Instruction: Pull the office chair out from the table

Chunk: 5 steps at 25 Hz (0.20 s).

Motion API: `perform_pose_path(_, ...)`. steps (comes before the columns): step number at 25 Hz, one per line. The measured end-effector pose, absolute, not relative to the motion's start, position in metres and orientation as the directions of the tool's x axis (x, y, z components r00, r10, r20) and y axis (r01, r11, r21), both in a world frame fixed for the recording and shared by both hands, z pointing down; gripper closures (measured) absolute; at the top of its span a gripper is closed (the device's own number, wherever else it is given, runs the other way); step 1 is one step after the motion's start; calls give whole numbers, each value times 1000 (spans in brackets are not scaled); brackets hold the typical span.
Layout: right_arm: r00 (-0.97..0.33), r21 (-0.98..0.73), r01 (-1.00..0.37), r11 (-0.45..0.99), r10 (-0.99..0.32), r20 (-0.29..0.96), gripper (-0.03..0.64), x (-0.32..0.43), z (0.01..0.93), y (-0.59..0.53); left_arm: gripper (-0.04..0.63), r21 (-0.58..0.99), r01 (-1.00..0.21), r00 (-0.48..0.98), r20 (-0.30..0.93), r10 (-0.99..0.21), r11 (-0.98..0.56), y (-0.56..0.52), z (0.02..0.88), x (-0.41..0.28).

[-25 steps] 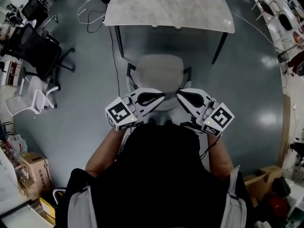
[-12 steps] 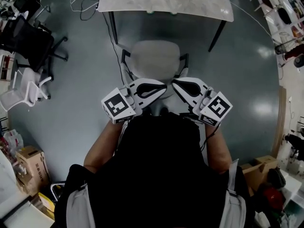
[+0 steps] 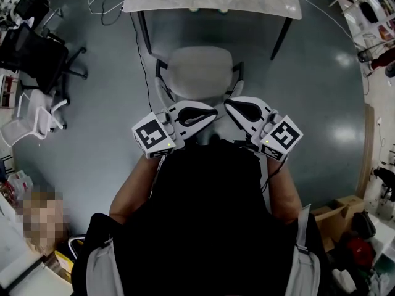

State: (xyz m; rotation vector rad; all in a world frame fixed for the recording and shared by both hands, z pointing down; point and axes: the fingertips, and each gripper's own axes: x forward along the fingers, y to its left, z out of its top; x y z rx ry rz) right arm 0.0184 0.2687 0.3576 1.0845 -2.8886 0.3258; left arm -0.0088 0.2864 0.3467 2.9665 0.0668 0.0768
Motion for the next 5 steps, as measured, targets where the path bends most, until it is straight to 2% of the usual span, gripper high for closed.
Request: perform_pose_path(5,-744,-197,-666,720,-659,108,597,31,362,273,583,192,41,997,55,52,-981,289,361,-2)
